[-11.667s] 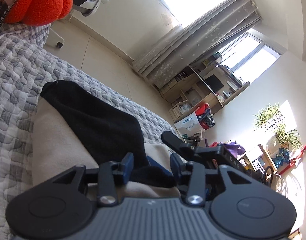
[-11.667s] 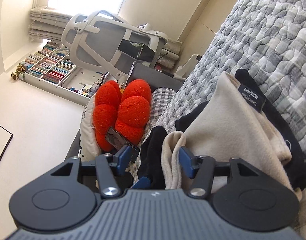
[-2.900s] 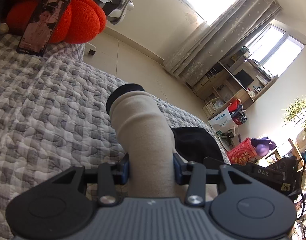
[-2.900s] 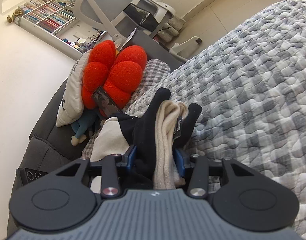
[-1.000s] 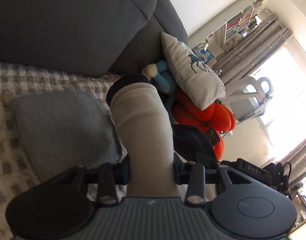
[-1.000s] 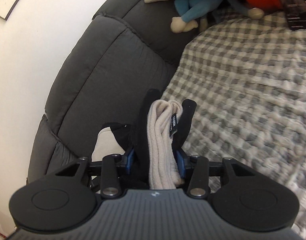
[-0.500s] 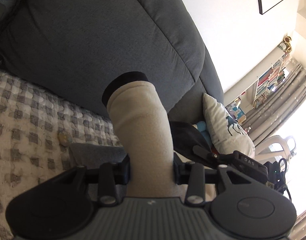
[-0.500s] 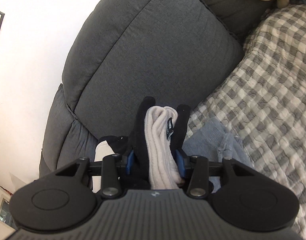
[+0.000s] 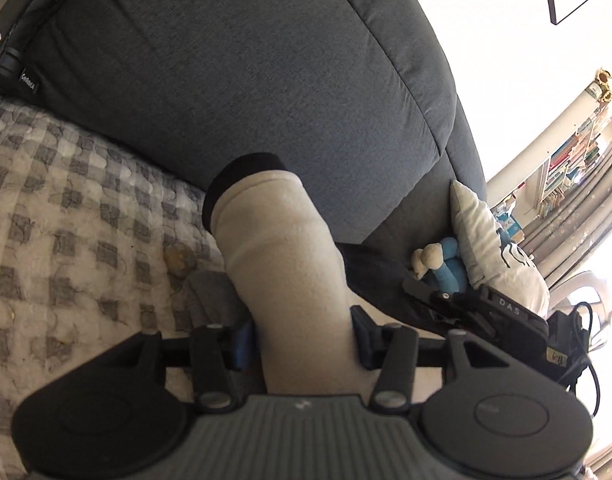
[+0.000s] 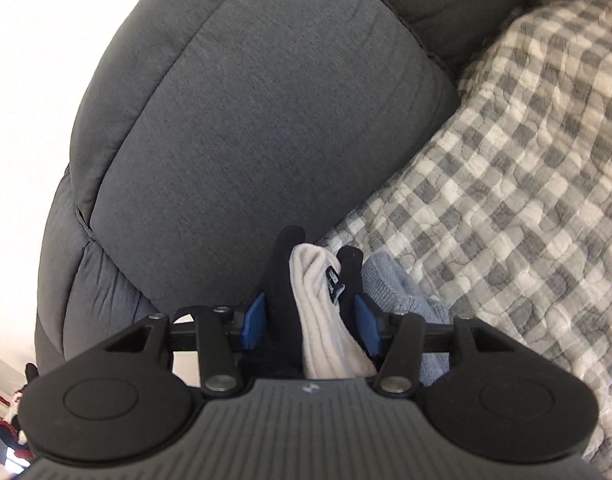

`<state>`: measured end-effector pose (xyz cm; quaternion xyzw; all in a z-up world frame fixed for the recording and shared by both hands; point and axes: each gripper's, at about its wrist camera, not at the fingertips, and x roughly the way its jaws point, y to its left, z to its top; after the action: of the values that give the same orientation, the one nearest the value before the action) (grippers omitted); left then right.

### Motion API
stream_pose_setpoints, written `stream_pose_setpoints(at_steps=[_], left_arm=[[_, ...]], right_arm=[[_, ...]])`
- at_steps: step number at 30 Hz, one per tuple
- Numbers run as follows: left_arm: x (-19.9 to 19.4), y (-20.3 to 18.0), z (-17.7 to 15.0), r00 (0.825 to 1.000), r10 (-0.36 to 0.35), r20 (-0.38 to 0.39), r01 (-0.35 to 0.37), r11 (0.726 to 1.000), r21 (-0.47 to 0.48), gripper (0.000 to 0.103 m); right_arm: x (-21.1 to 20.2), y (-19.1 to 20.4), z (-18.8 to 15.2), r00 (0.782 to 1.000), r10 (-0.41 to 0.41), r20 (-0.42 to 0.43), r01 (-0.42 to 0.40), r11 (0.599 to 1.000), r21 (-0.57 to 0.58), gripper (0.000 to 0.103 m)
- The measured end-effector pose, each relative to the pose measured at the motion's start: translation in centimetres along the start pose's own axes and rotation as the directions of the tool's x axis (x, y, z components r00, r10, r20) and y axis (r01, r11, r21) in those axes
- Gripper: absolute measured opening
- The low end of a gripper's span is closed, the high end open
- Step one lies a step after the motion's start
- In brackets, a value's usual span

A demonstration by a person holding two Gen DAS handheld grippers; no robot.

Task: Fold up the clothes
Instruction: 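Carry the beige bundle with both tools toward the grey garment by the sofa, then lower the beige bundle onto the grey garment and open both tools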

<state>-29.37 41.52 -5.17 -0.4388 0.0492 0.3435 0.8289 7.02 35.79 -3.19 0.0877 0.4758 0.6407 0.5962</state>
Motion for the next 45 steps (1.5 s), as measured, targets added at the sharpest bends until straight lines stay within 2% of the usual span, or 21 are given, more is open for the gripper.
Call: stream_pose_setpoints(at_steps=[2, 5, 7, 9, 10, 12, 15, 18, 21, 24, 27, 30, 32, 36, 38, 41, 43, 45], left_arm=[[-0.8, 0.0, 0.2, 1.0, 0.012, 0.024, -0.013, 1.0, 0.012, 0.051], [-2.0, -1.1, 0.1, 0.995, 0.038, 0.097, -0.048, 0.994, 0.1, 0.052], [-2.6, -2.1, 0.0, 0.989, 0.046, 0.144, -0.071, 0.982, 0.174, 0.053], [-2.9, -2.6, 0.1, 0.989, 0.035, 0.145, -0.066, 0.974, 0.218, 0.055], [-2.9, -2.6, 0.1, 0.99, 0.029, 0.136, -0.059, 0.974, 0.219, 0.055], [-2.8, -2.7, 0.2, 0.993, 0.019, 0.118, -0.044, 0.975, 0.219, 0.055], [-2.4, -3.0, -0.2, 0.994, 0.025, 0.103, -0.049, 0.969, 0.24, 0.055], [-2.2, -3.7, -0.7, 0.993, 0.034, 0.114, -0.065, 0.958, 0.28, 0.055], [-1.7, -4.2, -1.4, 0.993, 0.047, 0.112, -0.08, 0.945, 0.317, 0.057], [-1.3, -4.9, -2.2, 0.991, 0.065, 0.119, -0.104, 0.927, 0.361, 0.057], [-1.3, -5.7, -2.8, 0.992, 0.055, 0.116, -0.098, 0.905, 0.414, 0.058], [-1.0, -6.5, -3.3, 0.993, 0.054, 0.106, -0.097, 0.88, 0.466, 0.059], [-1.1, -6.7, -3.1, 0.993, 0.051, 0.107, -0.097, 0.872, 0.479, 0.059], [-2.0, -6.7, -1.4, 0.991, 0.01, 0.135, -0.068, 0.896, 0.439, 0.059], [-1.8, -7.0, -0.8, 0.989, -0.001, 0.146, -0.066, 0.89, 0.452, 0.058], [-0.7, -7.7, -1.1, 0.994, -0.02, 0.107, -0.036, 0.865, 0.5, 0.051], [0.3, -8.0, -2.0, 0.998, -0.032, 0.052, -0.002, 0.839, 0.544, 0.046], [1.0, -8.1, -3.4, 0.999, -0.03, 0.03, 0.006, 0.809, 0.588, 0.046]], right_arm=[[-1.4, 1.0, 0.2, 0.998, -0.035, 0.051, 0.037, 0.998, -0.048, 0.062], [-3.6, 3.4, -0.4, 0.984, -0.094, 0.149, 0.119, 0.979, -0.164, 0.062], [-4.5, 4.9, -1.6, 0.976, -0.124, 0.179, 0.166, 0.956, -0.241, 0.062], [-5.3, 5.5, -2.9, 0.968, -0.16, 0.192, 0.21, 0.937, -0.281, 0.062], [-5.5, 5.5, -3.3, 0.964, -0.179, 0.197, 0.23, 0.933, -0.276, 0.062], [-5.7, 4.9, -3.7, 0.963, -0.174, 0.205, 0.218, 0.951, -0.219, 0.062], [-6.5, 3.7, -3.9, 0.971, -0.106, 0.214, 0.125, 0.989, -0.077, 0.062], [-6.5, 3.2, -3.9, 0.975, -0.068, 0.213, 0.068, 0.998, 0.007, 0.059], [-5.6, 3.7, -3.5, 0.968, -0.143, 0.204, 0.146, 0.989, 0.002, 0.052], [-5.1, 3.6, -3.7, 0.964, -0.159, 0.212, 0.161, 0.987, 0.005, 0.036], [-6.0, 4.1, -4.0, 0.95, -0.163, 0.266, 0.18, 0.983, -0.041, 0.032], [-5.8, 2.6, -4.2, 0.946, -0.207, 0.249, 0.216, 0.976, -0.007, 0.031], [-5.6, 1.3, -4.5, 0.948, -0.223, 0.227, 0.222, 0.975, 0.032, 0.03], [-6.3, 1.4, -5.0, 0.951, -0.203, 0.234, 0.203, 0.979, 0.023, 0.03], [-6.7, 1.8, -5.1, 0.952, -0.19, 0.241, 0.192, 0.981, 0.012, 0.031], [-6.7, 2.7, -5.1, 0.948, -0.189, 0.256, 0.2, 0.98, -0.018, 0.036], [-6.8, 3.4, -5.0, 0.942, -0.197, 0.271, 0.215, 0.976, -0.04, 0.036], [-7.1, 4.2, -5.0, 0.929, -0.207, 0.306, 0.241, 0.968, -0.077, 0.038]])
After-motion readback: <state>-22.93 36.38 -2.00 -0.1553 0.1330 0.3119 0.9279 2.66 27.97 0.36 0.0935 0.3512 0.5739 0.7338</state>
